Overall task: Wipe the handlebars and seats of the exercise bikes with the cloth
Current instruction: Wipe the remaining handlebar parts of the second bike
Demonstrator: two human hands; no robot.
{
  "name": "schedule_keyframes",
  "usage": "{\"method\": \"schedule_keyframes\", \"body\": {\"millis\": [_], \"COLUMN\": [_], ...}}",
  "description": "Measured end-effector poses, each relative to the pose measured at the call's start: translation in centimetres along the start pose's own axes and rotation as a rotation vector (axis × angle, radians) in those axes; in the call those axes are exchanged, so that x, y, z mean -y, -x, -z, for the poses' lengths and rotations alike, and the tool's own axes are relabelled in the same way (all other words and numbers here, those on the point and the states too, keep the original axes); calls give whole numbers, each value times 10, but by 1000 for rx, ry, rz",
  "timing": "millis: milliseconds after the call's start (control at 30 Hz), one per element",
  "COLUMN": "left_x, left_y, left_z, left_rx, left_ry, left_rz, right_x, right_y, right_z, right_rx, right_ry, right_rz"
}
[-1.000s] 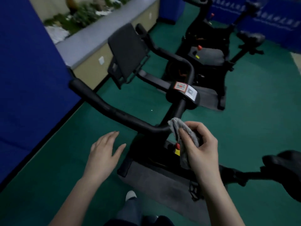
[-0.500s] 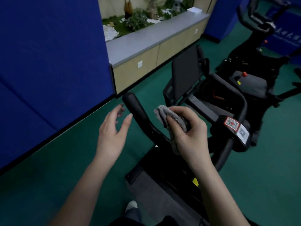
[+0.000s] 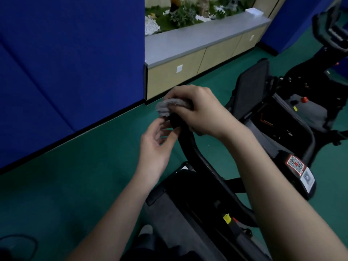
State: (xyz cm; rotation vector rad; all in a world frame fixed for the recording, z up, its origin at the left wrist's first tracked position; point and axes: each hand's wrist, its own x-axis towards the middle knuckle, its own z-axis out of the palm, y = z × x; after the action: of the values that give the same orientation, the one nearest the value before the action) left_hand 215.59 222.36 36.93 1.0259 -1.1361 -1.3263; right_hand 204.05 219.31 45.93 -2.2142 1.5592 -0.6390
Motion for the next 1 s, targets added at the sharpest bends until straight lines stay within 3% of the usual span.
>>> {"method": "schedule_keyframes", "body": {"millis": [100,267,367,533,667,767,1000], "left_x": [-2,-5,-6,-4,-3,-3,-4], "left_y": [4,10,14,21,26,27,26], "left_z": [-1,-6,-9,-11,-17,-17,-14], "left_rx": [-15,-56,-100,-131,-144,-154,-137], "left_ry": [31,65,71,80,95,96,99], "left_rz": [34,50,55,77,94,97,114], "right_x": [-6,-14,-14,-24,-17,-18,-26], "right_y": [-3,19,42,70,65,61,79], "right_z": [0,-24,-39,-50,-55,-59,-59], "right_rx": [-11,-272,-444,-489,-699,-691,-656], "right_ry": [-61,-242,-266,-287,-168,-131,-141], "right_rz": [-87,-250,-237,-238,-107,-34,-53]}}
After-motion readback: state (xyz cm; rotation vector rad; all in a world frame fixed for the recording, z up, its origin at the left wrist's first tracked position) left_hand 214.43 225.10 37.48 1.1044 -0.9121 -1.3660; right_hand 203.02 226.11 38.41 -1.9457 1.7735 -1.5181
